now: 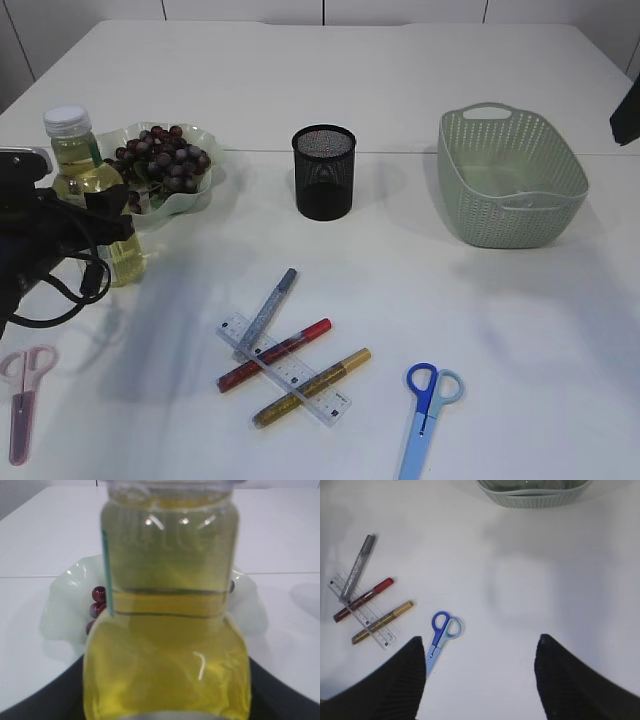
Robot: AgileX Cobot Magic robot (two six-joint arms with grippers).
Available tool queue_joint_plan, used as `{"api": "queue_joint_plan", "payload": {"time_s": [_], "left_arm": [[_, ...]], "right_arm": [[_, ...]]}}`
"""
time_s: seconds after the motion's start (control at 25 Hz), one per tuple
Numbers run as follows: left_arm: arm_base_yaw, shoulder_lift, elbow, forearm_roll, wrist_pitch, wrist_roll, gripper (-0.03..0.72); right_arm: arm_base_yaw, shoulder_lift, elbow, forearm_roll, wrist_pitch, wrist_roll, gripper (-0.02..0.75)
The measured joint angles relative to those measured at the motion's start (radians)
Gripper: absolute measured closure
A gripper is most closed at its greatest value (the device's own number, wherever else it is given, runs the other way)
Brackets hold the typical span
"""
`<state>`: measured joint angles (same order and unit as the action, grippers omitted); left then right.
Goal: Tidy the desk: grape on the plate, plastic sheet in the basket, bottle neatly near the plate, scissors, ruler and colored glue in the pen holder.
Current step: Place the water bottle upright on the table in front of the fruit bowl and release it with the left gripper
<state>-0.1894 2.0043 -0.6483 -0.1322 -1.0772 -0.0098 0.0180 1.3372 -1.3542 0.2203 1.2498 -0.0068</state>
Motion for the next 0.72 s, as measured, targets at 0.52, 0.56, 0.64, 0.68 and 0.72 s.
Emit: {"api": "queue_joint_plan", "payload": {"time_s": [0.52,0.56,0.64,0.68,0.72], "left_arm": [[0.0,0.069,-0.034,0.001,-0.085,0.0,0.241],[0.0,0.069,-0.034,0.001,-0.085,0.0,0.241],[0.0,0.069,-0.034,0.001,-0.085,0.0,0.241],[0.0,0.069,-0.034,0.001,-0.085,0.0,0.241],[0.0,0.069,-0.034,0.001,-0.085,0.0,0.241]], "right_arm": [[0.0,0.0,0.0,-0.011,0.0,-0.019,0.207],[0.0,0.0,0.0,-0.011,0.0,-0.019,0.207],[0.0,0.0,0.0,-0.011,0.0,-0.019,0.207],[0.0,0.0,0.0,-0.011,0.0,-0.019,0.207],[0.0,0.0,0.0,-0.011,0.0,-0.019,0.207]]}}
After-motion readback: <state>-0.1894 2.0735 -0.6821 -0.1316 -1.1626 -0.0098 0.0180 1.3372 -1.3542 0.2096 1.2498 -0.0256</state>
